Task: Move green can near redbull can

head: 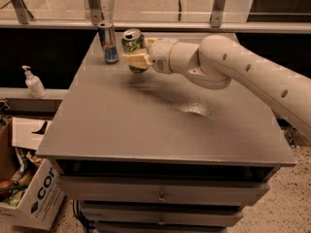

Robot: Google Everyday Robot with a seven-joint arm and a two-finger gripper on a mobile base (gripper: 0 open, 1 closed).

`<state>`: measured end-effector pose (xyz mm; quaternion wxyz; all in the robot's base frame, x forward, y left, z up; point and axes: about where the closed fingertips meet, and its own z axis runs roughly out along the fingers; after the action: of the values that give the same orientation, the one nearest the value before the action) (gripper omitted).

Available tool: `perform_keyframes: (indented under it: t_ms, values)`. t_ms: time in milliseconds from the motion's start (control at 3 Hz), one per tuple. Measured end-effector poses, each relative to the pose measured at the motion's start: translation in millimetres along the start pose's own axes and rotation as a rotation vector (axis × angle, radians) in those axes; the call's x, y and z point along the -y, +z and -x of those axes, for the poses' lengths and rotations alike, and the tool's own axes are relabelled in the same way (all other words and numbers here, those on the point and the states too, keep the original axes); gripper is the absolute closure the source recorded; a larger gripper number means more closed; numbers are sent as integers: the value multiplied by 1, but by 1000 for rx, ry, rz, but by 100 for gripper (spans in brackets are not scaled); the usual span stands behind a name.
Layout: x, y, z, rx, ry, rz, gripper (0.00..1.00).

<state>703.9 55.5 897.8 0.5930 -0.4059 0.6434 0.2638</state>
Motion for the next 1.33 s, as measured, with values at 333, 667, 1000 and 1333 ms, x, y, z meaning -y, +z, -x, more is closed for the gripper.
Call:
perform_keyframes:
  t_ms: [333, 667, 1000, 1333]
  values:
    - [0, 0, 0, 0, 0, 0, 100]
    - [0, 3, -2, 6, 21, -17, 100]
    - [11, 13, -6, 6, 62, -52, 100]
    - [23, 25, -9, -2, 77, -83, 100]
